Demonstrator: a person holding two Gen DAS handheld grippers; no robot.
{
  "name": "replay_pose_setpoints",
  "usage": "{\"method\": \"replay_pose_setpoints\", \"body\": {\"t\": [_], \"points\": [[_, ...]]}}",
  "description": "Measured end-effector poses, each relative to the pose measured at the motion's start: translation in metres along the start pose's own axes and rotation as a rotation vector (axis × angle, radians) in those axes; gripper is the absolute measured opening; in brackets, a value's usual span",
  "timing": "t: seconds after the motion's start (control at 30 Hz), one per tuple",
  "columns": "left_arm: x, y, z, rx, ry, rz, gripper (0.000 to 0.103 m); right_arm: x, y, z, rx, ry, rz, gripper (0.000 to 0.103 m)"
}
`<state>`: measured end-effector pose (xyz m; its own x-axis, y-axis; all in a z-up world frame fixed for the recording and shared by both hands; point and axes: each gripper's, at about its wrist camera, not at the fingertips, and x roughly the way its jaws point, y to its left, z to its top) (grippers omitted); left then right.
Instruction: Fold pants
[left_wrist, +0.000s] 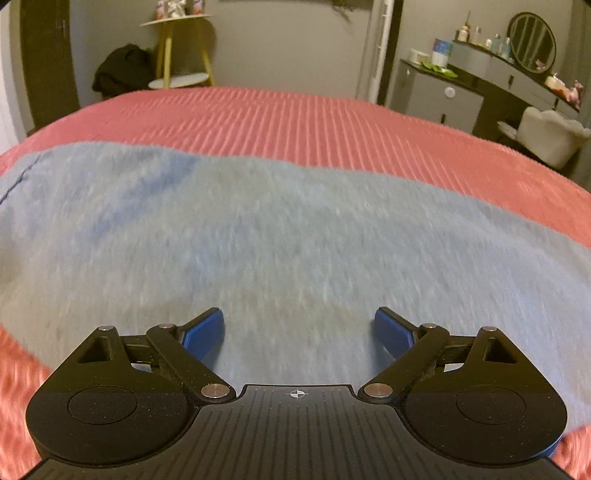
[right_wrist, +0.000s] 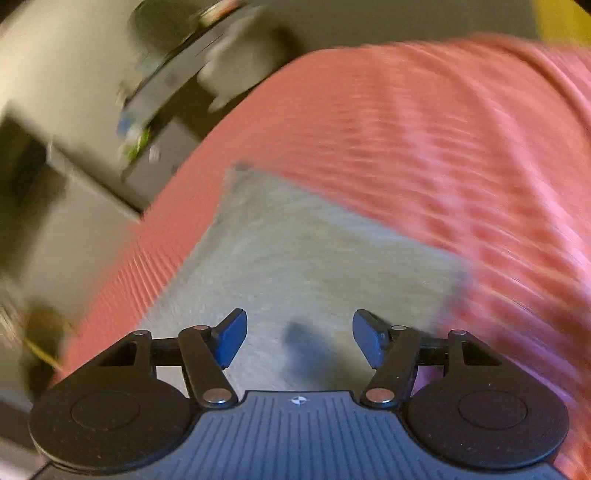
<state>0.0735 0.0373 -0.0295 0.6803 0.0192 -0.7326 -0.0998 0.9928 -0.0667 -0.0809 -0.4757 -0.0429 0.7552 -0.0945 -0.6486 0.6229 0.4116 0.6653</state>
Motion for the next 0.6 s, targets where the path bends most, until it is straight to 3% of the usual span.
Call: {"method": "replay_pose_setpoints", "body": {"t": [0.07,0.2,0.33,0.43,0.53,0.6], "points": [[-0.004,-0.003,-0.005,-0.011,0.018,-0.007,0.094,-0.02,-0.026,-0.005,0.105,-0.021,0.018,0.057],[-0.012,-0.001,-0.014,-0.066,0.035,-0.026,0.094,-0.022,-0.046,-0.017,0.196,0.035,0.081,0.032],[-0.009,0.0,-0.016,-0.077,0.039,-0.002,0.095,-0.009,-0.036,-0.012,0.204,-0.007,0.099,0.029],[-0.006,0.003,-0.017,-0.107,0.041,-0.001,0.095,0.012,-0.036,0.003,0.264,-0.002,0.011,0.029],[-0.006,0.002,-0.017,-0.099,0.032,0.002,0.095,0.024,-0.04,0.012,0.323,0.001,0.036,0.029],[-0.004,0.001,-0.018,-0.092,0.033,0.006,0.095,0.022,-0.038,0.016,0.289,-0.007,0.051,0.028]]}}
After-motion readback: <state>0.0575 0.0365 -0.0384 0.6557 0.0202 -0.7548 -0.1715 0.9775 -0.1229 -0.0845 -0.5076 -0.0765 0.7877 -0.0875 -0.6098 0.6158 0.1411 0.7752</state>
